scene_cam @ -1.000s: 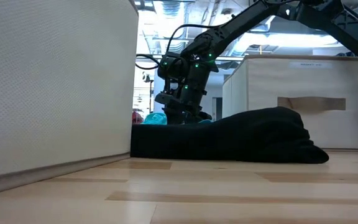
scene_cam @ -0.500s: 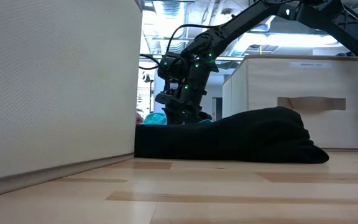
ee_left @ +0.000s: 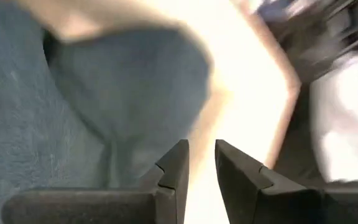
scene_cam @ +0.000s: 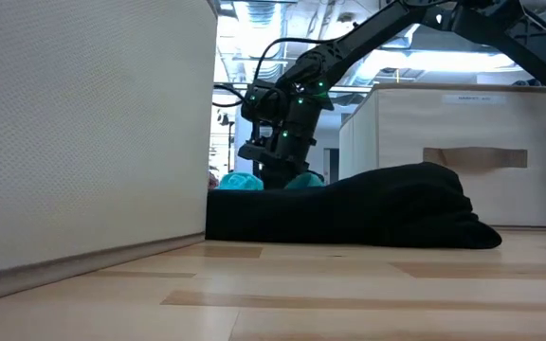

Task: Sort clothes
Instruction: Put the light shorts into the top laundry bin

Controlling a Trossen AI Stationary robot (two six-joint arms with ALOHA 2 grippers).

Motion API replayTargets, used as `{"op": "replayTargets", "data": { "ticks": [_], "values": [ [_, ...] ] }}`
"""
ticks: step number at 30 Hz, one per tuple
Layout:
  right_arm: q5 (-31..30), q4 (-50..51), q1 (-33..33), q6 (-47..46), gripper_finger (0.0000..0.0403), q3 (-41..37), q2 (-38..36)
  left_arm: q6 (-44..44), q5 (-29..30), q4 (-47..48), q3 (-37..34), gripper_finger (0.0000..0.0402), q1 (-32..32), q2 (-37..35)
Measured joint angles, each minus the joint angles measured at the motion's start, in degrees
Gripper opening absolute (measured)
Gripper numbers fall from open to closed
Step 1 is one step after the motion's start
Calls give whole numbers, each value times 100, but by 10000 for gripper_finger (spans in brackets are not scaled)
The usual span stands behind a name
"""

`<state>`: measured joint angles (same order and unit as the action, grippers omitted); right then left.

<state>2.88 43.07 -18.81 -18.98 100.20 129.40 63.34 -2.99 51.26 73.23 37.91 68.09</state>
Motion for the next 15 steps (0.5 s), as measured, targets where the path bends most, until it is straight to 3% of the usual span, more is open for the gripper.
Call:
{"op": "replayTargets", "data": {
  "ticks": [4,10,15],
  "values": [
    [0,-3,1,106,19,0,2,-63,906,3,522,74,0,-473],
    [-14,-2,68,375,5,-9,-117,-1200,2635,-172,1286,71,0,-808],
    [-311,-10,162,718,2,-25,-680,-2333,4101,-282,1786,71,0,-810]
  ]
}}
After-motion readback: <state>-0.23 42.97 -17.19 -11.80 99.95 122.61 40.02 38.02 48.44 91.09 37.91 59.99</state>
